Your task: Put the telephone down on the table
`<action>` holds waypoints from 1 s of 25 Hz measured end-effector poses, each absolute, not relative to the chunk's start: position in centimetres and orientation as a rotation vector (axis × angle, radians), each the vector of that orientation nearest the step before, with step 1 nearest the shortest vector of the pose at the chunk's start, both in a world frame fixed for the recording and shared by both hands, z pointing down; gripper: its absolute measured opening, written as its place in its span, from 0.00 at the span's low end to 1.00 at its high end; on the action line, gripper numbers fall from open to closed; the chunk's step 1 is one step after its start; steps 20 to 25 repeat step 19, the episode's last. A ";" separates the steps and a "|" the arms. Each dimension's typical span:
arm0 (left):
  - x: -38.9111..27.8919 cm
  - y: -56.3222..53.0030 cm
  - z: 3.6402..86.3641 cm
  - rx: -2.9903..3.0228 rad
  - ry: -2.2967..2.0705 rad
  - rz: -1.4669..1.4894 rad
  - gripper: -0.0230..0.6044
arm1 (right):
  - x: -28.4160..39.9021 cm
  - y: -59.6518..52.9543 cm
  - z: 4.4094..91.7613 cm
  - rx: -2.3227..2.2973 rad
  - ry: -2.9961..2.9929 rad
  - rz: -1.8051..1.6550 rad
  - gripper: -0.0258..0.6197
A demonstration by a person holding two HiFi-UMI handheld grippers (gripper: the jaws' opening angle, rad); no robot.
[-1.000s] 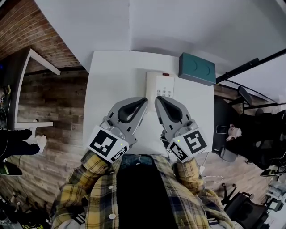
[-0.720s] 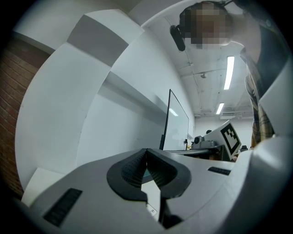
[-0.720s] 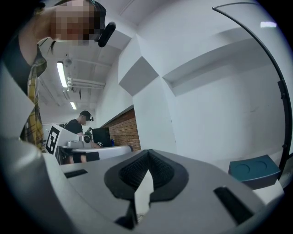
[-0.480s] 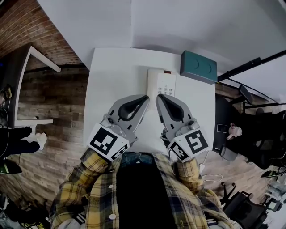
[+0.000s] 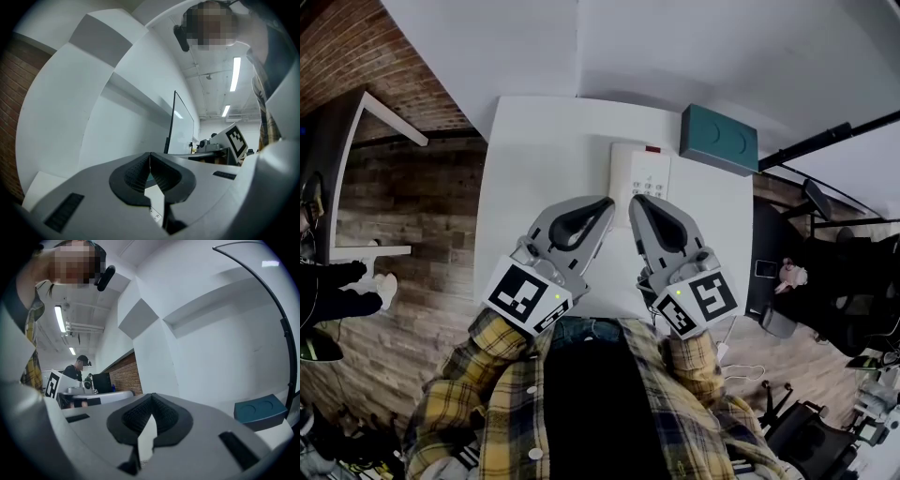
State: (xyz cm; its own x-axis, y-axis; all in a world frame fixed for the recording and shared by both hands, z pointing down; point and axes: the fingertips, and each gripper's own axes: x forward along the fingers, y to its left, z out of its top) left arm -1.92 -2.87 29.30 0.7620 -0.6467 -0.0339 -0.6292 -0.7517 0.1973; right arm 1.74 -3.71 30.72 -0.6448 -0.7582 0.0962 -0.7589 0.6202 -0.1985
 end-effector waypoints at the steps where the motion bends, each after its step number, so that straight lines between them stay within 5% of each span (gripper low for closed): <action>1: -1.9 -2.9 29.3 2.786 -1.015 -0.146 0.06 | 1.8 -3.7 30.7 1.322 -2.827 0.350 0.08; 25: -2.3 -3.9 30.4 2.773 -1.037 -0.085 0.06 | 2.1 -4.2 31.2 1.339 -2.817 0.374 0.08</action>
